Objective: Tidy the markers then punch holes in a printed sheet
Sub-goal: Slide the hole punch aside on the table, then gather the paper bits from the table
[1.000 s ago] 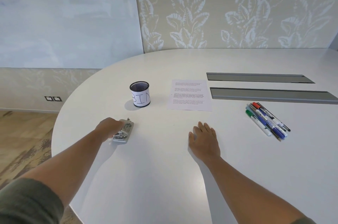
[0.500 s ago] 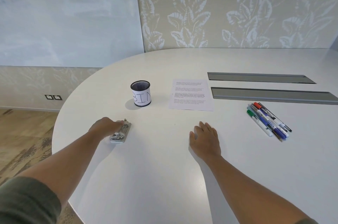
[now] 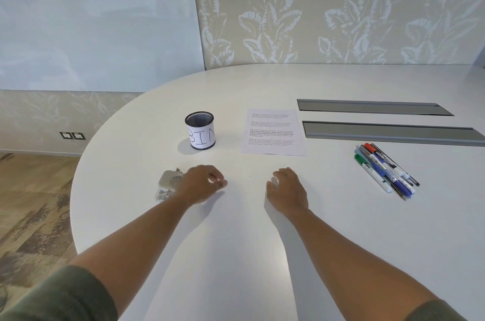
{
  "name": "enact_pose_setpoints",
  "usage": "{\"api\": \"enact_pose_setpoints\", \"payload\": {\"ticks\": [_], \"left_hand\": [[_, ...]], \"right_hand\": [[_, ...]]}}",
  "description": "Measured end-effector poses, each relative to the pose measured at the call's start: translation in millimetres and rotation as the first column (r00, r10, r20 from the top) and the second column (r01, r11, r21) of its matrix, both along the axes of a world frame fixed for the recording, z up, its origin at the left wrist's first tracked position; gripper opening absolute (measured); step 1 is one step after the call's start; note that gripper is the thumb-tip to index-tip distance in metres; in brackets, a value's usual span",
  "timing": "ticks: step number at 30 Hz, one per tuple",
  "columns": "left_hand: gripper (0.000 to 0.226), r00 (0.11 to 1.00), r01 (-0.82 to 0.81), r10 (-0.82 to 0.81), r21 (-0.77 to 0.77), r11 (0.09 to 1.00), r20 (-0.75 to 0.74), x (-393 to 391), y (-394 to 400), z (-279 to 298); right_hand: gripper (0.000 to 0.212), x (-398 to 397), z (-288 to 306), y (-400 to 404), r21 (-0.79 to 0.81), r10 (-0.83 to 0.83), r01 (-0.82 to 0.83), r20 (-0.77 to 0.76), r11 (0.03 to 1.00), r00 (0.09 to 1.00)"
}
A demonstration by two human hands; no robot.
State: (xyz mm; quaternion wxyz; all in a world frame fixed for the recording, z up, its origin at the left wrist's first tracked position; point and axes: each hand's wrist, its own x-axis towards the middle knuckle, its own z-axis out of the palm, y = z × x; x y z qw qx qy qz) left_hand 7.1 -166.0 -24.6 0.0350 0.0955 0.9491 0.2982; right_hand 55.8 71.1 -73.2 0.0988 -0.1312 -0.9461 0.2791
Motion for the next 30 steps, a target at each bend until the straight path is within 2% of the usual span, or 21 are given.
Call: {"api": "enact_pose_setpoints", "payload": {"ticks": [2,4,11,24,30], "left_hand": [[0.015,0.993,0.087,-0.091,0.051,0.995,0.074,6.9,14.0,-6.1],[0.019,0.989,0.122,-0.126,0.051,0.991,0.076,11.2,24.8,-12.1],[0.049,1.000,0.027,-0.027,0.058,0.998,-0.001,25.6,42.9,-18.5],[0.015,1.000,-0.028,0.027,0.099,0.995,0.005,23.7,43.2,-24.5],[0.014,1.000,0.002,-0.004,0.082,0.997,0.018,18.2,35.9,-24.7]], "right_hand": [[0.041,-3.2,-0.1,-0.5,-0.012,0.003,-0.003,-0.005,1.000,1.000],[0.039,-7.0,0.7,-1.3,-0.017,0.005,-0.006,-0.019,1.000,1.000],[0.039,-17.9,0.6,-1.5,-0.034,0.003,-0.004,-0.026,0.999,1.000],[0.039,-21.8,-2.4,-3.3,-0.058,-0.008,0.006,-0.041,0.998,0.999],[0.036,-22.7,1.3,-3.4,-0.033,-0.008,0.006,-0.059,0.999,0.998]]}}
